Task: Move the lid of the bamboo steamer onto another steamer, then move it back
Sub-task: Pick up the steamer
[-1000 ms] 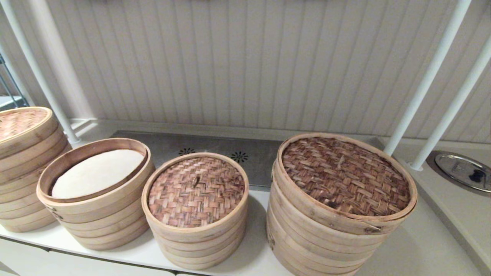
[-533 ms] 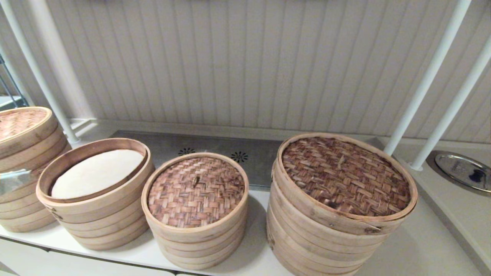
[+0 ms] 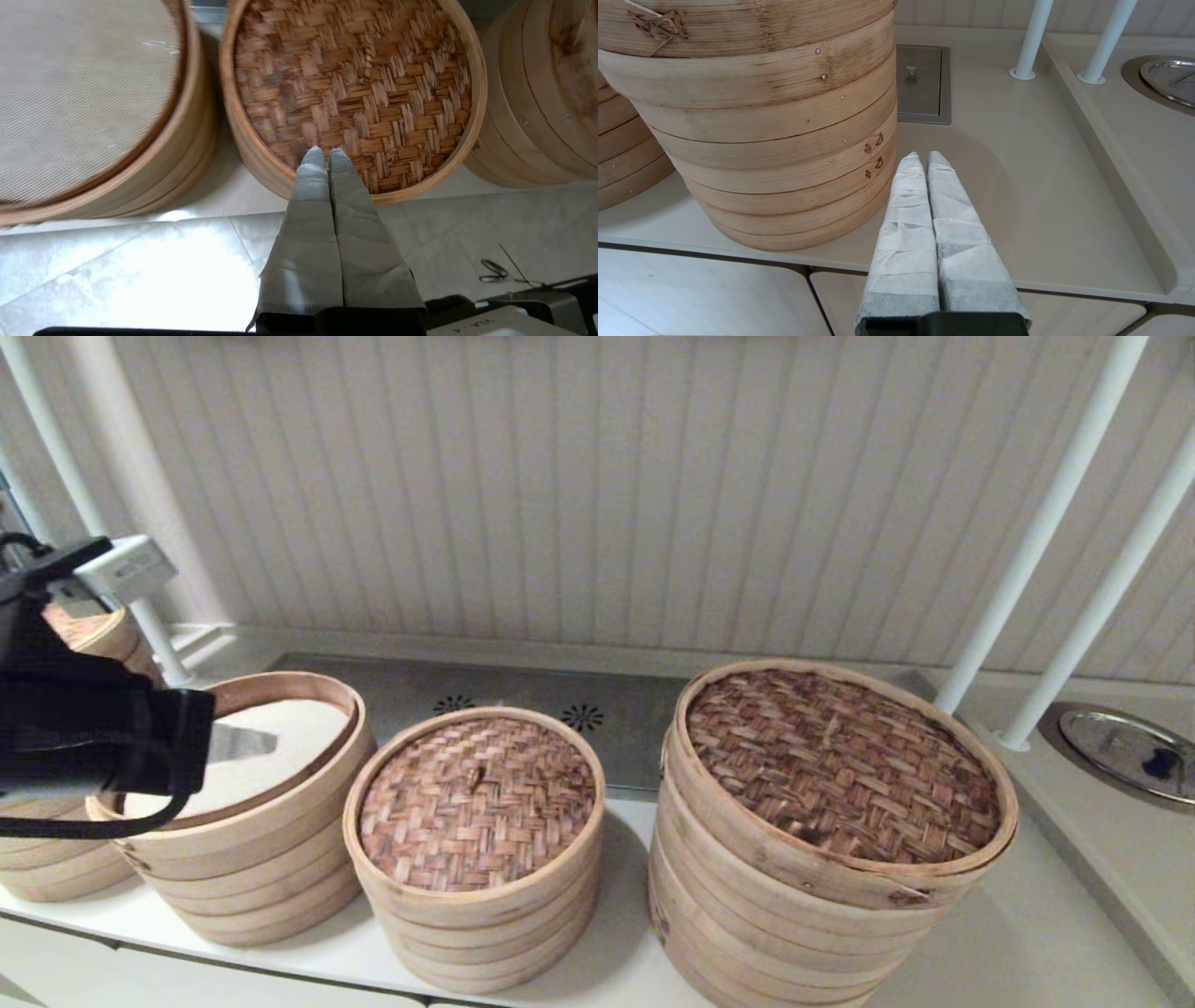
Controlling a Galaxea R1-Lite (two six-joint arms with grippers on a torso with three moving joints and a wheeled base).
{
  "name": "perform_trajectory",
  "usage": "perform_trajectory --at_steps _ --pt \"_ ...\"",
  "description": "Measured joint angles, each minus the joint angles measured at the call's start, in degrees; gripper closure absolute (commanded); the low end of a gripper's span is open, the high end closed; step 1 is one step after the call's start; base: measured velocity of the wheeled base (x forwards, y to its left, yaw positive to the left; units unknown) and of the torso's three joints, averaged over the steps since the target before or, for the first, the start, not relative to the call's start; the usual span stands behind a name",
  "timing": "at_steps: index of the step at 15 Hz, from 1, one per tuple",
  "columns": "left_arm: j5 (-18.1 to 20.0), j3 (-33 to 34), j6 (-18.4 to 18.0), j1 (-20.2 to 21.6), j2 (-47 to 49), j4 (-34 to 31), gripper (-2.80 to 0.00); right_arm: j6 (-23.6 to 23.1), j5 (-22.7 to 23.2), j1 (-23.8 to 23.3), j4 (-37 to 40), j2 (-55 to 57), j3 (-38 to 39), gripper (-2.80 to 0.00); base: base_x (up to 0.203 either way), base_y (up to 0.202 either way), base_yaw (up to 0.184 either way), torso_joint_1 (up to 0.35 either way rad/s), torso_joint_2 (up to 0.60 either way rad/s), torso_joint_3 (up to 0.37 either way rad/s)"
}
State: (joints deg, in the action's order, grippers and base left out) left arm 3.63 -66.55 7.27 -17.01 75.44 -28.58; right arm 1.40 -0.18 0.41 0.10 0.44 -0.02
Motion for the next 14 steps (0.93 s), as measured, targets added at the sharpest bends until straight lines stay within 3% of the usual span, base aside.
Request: perform_trajectory --at_steps 6,8,9,10,14 --pt "-0.20 -4.34 1.19 -5.19 13.14 1.72 0.00 -0.04 0.02 0.00 0.00 0.00 0.00 0.00 0.000 0.000 0.000 0.000 0.00 0.000" --pt "-2.28 -5.10 2.43 -6.03 16.57 4.70 0.00 -0.04 0.02 0.00 0.00 0.00 0.02 0.00 0.000 0.000 0.000 0.000 0.00 0.000" --pt "-3.79 -5.56 3.28 -6.52 18.19 5.69 -0.50 -0.02 0.02 0.00 0.00 0.00 0.00 0.00 0.000 0.000 0.000 0.000 0.00 0.000" --pt "-4.79 -6.17 3.79 -7.01 19.80 6.27 -2.80 -0.02 0.00 0.00 0.00 0.00 0.00 0.00 0.000 0.000 0.000 0.000 0.00 0.000" --pt "-5.28 -8.13 5.31 -10.12 23.58 6.32 -2.80 0.00 0.00 0.00 0.00 0.00 0.00 0.00 0.000 0.000 0.000 0.000 0.00 0.000"
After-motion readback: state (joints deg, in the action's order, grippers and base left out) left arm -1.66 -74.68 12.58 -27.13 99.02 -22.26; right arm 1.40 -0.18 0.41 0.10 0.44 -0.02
